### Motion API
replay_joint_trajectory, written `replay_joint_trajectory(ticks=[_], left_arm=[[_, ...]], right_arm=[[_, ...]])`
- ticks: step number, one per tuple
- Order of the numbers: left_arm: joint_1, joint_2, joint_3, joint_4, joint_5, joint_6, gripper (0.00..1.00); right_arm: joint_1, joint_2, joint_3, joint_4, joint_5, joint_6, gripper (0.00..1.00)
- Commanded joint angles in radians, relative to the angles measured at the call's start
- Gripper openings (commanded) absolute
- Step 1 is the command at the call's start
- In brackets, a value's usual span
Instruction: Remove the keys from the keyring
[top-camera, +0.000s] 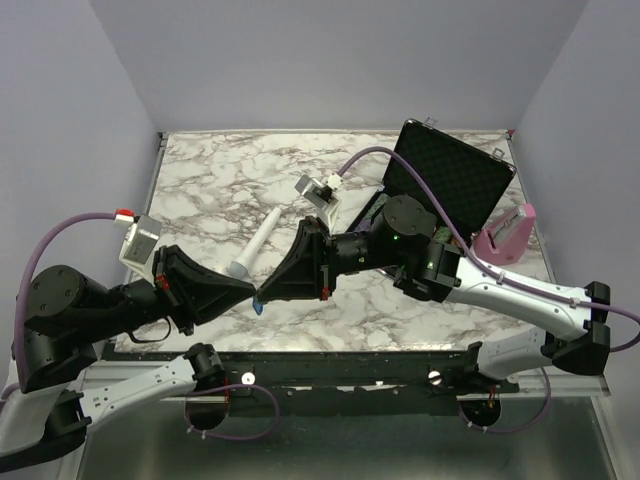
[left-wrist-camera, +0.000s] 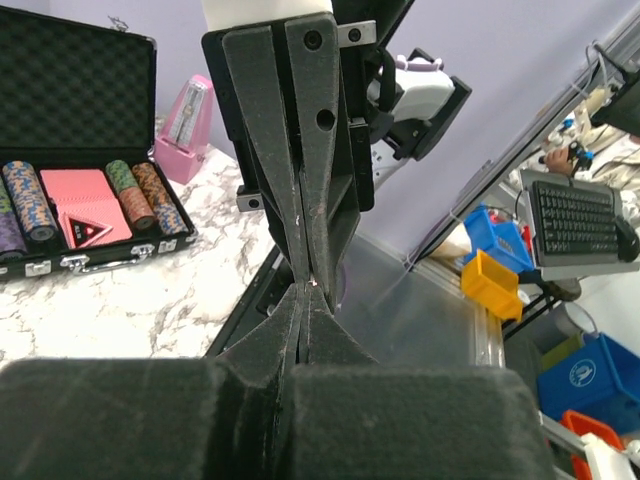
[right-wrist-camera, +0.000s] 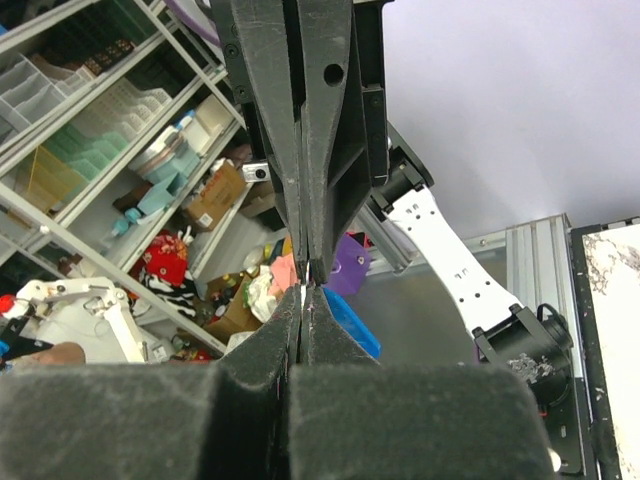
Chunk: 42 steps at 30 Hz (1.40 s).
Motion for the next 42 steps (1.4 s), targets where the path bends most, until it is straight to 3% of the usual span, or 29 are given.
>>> replay_joint_trajectory(ticks=[1,21,42], left_arm=[[0.0,0.068,0.049,-0.098,0.096,0.077,0.0],[0.0,0.196,0.148,-0.28,0.238,0.218,0.0],[0.0,0.297,0.165,-0.383,0.246,0.292,0.0]], right_arm=[[0.008,0.045,0.052,-0.115,-0.042,-0.049,0.01],[0.008,0.123,0.186,-0.335,-0.154,-0.131,0.01],[0.007,0.166,0.196,-0.415,-0.205,-0.181,0.01]])
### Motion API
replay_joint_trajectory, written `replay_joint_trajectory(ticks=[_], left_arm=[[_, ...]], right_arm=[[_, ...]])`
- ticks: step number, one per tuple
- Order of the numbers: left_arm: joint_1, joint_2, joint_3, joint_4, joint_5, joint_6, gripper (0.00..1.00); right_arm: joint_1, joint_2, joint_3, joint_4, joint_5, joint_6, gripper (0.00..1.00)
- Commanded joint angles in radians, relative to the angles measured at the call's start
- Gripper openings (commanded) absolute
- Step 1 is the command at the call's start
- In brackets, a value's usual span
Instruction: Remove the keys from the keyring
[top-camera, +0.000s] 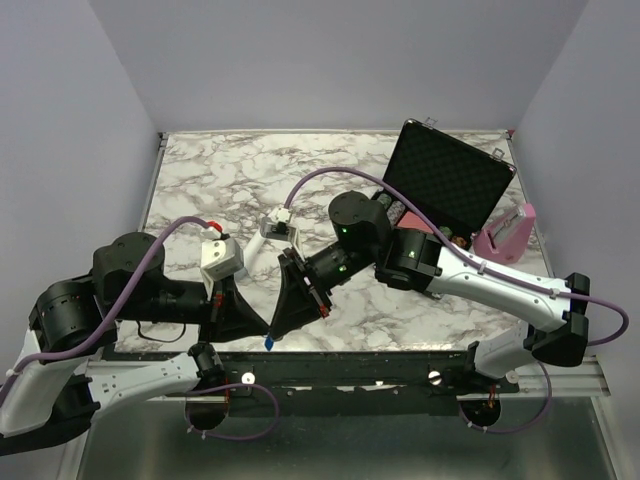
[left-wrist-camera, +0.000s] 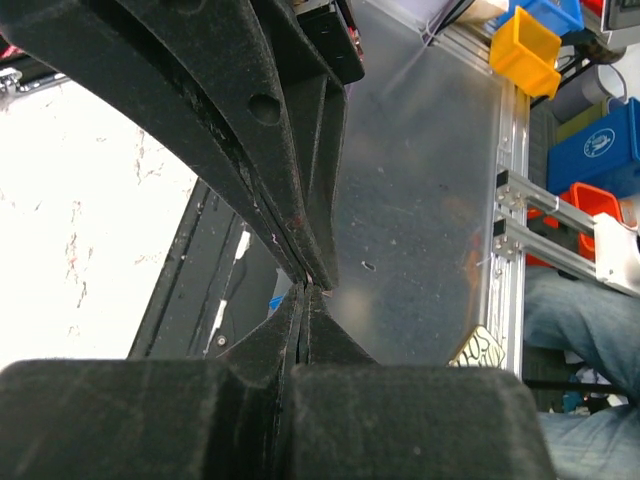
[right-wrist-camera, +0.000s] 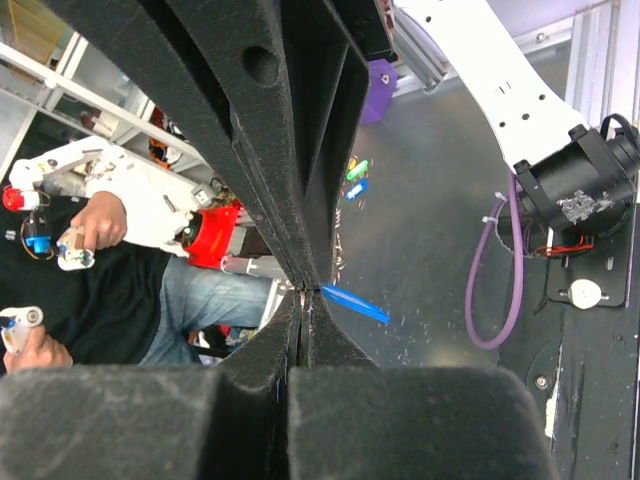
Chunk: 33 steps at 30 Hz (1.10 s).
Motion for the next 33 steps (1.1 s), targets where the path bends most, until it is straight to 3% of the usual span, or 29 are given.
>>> replay_joint_trajectory(ticks=[1,13,20,24,30,33], left_arm=[[0.0,0.077,-0.012,0.072,-0.003,0.039,0.0],[0.0,0.118,-0.003,0.043,-0.008,0.073,0.0],[0.0,0.124,0.052,-0.003,-0.183,0.039,0.0],[0.0,0.106,0.081,-0.02,-0.253,0.027,0.18],[0.0,0.046,0.101,0.006,-0.344,-0.017,0.57],[0.0,0.005,0.094,0.037,-0.399,-0.052,0.68]], right_arm=[[0.008,0.045,0.034,0.069,0.073,-0.018,0.01],[0.008,0.065,0.059,0.032,0.065,-0.037,0.01],[0.008,0.031,-0.001,0.05,0.113,-0.028,0.01],[0.009,-0.004,-0.056,0.09,0.16,-0.008,0.01],[0.009,-0.058,-0.139,0.173,0.228,0.028,0.01],[0.008,-0.075,-0.17,0.218,0.242,0.047,0.01]])
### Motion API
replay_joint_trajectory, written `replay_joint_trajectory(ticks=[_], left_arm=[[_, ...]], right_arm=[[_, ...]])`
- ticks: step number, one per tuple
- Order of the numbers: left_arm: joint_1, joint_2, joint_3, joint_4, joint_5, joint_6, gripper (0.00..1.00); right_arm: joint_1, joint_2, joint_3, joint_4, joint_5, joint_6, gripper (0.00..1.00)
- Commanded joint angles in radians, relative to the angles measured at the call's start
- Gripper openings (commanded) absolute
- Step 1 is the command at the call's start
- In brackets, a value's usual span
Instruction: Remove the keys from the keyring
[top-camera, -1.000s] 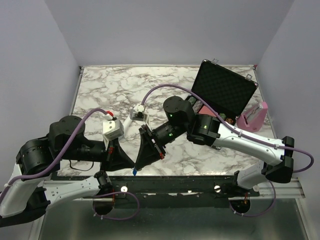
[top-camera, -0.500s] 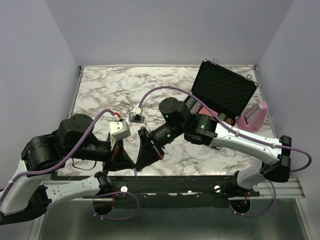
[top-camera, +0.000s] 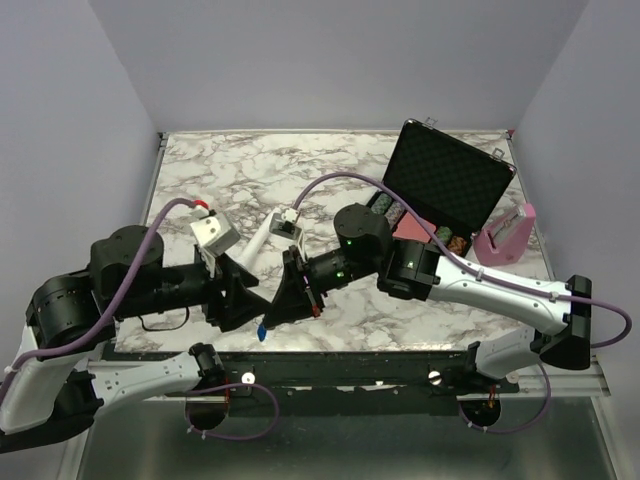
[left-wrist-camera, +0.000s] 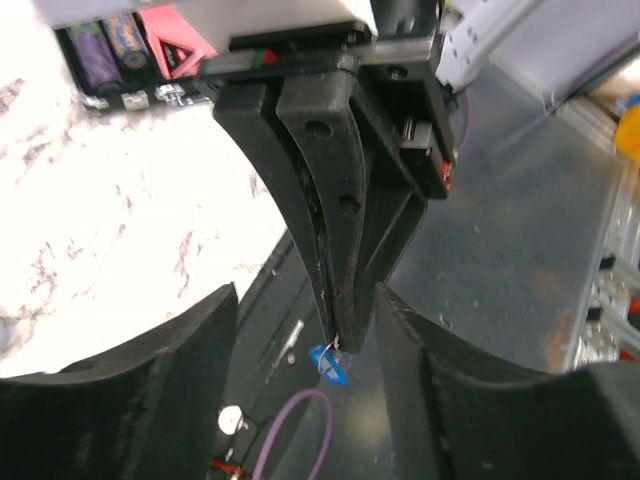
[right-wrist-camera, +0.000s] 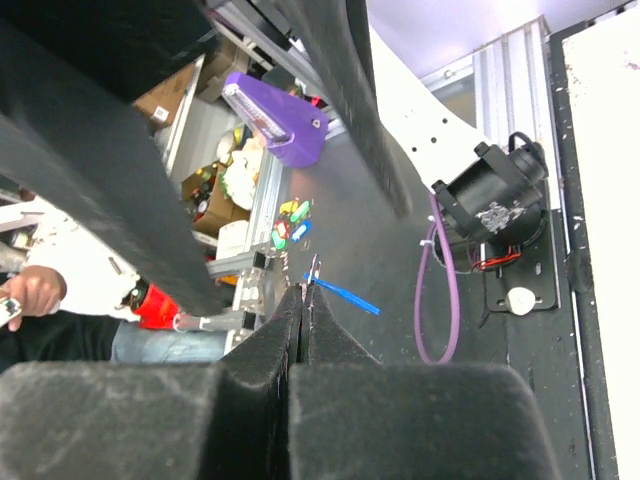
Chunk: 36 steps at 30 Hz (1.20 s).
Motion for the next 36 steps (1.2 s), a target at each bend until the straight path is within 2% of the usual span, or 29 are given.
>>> replay_joint_trajectory(ticks=[1,4,13,20,28,36], left_arm=[[0.001,-0.083,0.008,0.108,-0.158,-0.07,0.71],[0.001,-0.138,-0.022,0.155,-0.235,-0.111,0.77],[0.001,-0.29,-0.142,0.333,-0.259,-0.217,0.78],[0.001,-0.413,-0.318,0.468,-0.223,-0.349,0.67],[0.001,-0.456,-0.415,0.573,-0.154,-0.393,0.55],[0.001,-0.456,-0.455,0.639,-0.114,-0.407,0.52]], right_arm=[[0.009,-0.039,-0.045,0.131,0.077,0.038,0.01],[0.008,-0.051,-0.067,0.157,0.103,0.046,0.01],[0.009,-0.1,-0.145,0.378,0.159,0.098,0.01],[0.008,-0.132,-0.213,0.589,0.112,0.165,0.01],[0.008,-0.134,-0.211,0.622,0.112,0.181,0.01],[0.008,-0.126,-0.208,0.625,0.127,0.181,0.01]])
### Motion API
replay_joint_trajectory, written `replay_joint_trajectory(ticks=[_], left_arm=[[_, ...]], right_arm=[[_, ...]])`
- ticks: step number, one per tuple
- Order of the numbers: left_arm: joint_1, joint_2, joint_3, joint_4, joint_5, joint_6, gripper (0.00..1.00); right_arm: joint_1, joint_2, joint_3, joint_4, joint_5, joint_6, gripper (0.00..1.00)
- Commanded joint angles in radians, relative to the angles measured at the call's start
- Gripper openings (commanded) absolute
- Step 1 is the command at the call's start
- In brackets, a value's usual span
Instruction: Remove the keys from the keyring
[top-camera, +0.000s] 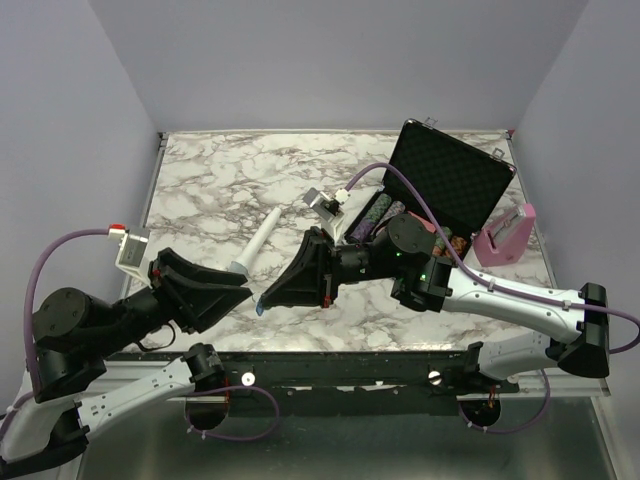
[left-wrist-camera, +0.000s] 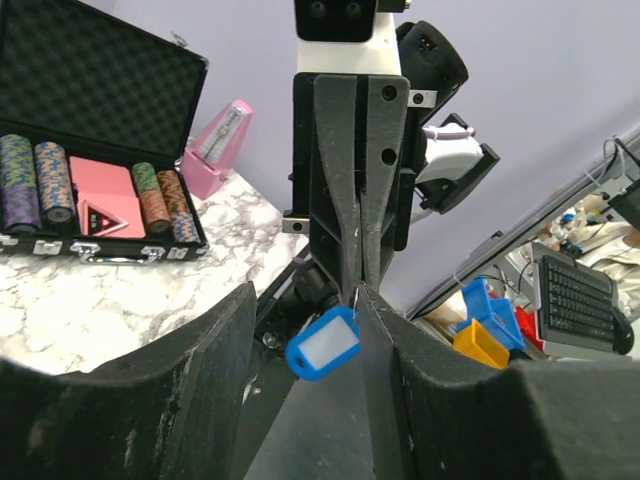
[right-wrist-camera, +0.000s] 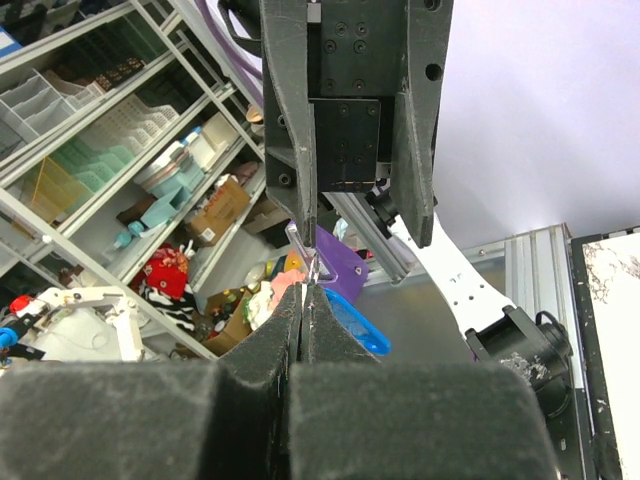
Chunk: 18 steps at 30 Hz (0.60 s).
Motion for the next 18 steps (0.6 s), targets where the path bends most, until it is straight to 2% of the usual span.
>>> replay_joint_trajectory(ticks=[1,4,8,11,14,18], left_arm=[[0.001,-0.014,-0.027,0.077,0.05,-0.024,0.53],[0.001,-0.022,-0.039,0.089,0.059,-0.024,0.52],[0.001,-0.013,-0.055,0.098,0.089,-0.027,0.47],[0.001,-0.005,-0.071,0.109,0.107,-0.036,0.4],[0.001,-0.002,-0.084,0.123,0.115,-0.044,0.26],[0.001,0.001,-0.085,0.125,0.135,-0.042,0.14]], right_arm=[[0.008,-0.012,-0.004,0.037,0.006,0.005,0.01],[0.008,-0.015,-0.009,0.04,0.015,0.003,0.01],[0.009,-0.012,-0.007,0.043,0.017,0.003,0.01],[0.009,-0.004,-0.004,0.044,0.017,0.003,0.01],[0.008,-0.003,-0.003,0.046,0.017,0.005,0.01],[0.009,-0.001,-0.001,0.044,0.02,0.0,0.01]])
